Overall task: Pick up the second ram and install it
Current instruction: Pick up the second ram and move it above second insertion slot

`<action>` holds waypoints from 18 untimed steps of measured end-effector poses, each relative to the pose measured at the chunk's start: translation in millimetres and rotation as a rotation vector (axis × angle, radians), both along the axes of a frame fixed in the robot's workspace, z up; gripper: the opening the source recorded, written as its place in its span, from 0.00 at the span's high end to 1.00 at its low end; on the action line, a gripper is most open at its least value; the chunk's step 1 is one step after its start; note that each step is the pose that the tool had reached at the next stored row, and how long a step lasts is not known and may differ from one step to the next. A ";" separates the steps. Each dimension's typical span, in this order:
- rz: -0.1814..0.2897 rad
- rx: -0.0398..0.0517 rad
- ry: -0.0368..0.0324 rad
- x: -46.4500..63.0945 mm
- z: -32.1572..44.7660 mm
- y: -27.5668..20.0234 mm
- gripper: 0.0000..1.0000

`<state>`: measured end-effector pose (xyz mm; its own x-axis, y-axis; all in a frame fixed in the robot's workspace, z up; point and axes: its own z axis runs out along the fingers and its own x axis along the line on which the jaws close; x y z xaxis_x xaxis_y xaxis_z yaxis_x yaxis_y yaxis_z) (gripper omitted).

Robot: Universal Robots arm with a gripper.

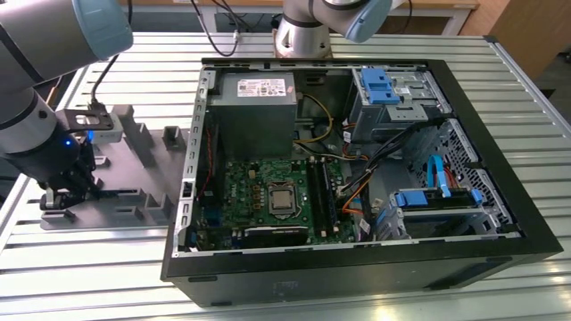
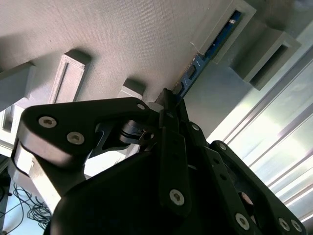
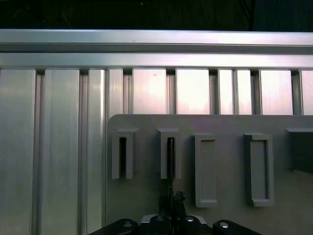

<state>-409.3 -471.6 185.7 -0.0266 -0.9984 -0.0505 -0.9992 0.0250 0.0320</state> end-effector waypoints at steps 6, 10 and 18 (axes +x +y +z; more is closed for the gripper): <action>0.000 0.0000 0.0000 0.0 -0.1 0.0 0.86; 0.000 0.0001 -0.0001 0.0 -0.1 0.0 0.86; 0.000 -0.0001 0.0000 0.0 5.5 0.0 0.86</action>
